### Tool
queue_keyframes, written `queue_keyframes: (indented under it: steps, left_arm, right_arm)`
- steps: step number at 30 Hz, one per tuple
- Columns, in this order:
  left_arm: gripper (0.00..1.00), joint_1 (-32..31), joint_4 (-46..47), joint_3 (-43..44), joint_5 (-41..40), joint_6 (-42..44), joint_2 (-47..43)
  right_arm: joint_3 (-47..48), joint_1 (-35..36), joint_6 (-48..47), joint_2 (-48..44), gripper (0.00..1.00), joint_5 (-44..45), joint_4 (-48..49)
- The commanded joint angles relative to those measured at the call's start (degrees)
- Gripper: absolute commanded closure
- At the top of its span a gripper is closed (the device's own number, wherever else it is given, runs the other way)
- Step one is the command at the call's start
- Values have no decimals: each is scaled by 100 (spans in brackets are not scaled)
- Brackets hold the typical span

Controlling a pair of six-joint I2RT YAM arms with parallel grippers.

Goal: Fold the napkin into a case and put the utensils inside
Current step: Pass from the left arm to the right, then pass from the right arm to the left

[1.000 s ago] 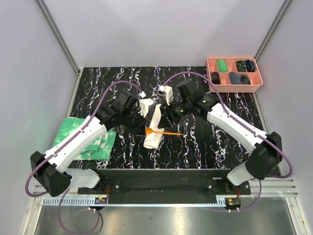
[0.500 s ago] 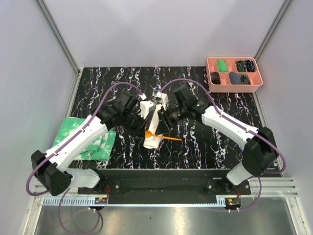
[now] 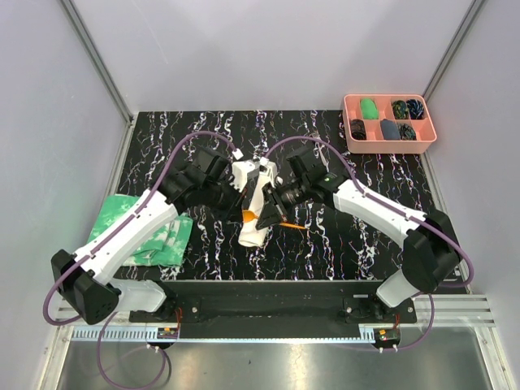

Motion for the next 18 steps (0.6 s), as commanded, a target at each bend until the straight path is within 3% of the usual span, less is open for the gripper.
queue_keyframes:
  steps: [1,2,3,6,10,12,13,15,18]
  left_arm:
    - [95,75,252,262,-79,-163,-98]
    - [75,162,314,236,-289,-286,-151]
    - [61,416,436,96,-465,-705,-264]
    - [42,830,1401,-718,-1116,-1735,-1194]
    - [38,849,2974,-2152,-1521,-2886,-2888]
    - [37,849,4177,-3133,-1129,-3520,-3340]
    - [37,849,4947,-3401,-961,-3722,-3585]
    - [37,840,5637,-3962,-513,-3961,-3658]
    - [34,796,6087,-4088,-389,-3760,-3536]
  right_arm:
    - [-48,49,765,-17,100,31,882]
    - [-170,49,995,-52,100,127,1130]
    - [-276,49,1233,-96,100,241,1411]
    - [-934,48,2567,-421,100,1251,2999]
    - [-1901,48,4797,-799,100,2804,5703]
    - [-2297,75,5372,-879,90,3474,6157]
    - [-2403,66,5949,-827,89,3851,6856]
    - [-2343,92,6235,-730,90,4004,7056]
    - [-2097,355,6263,-694,90,4459,6872]
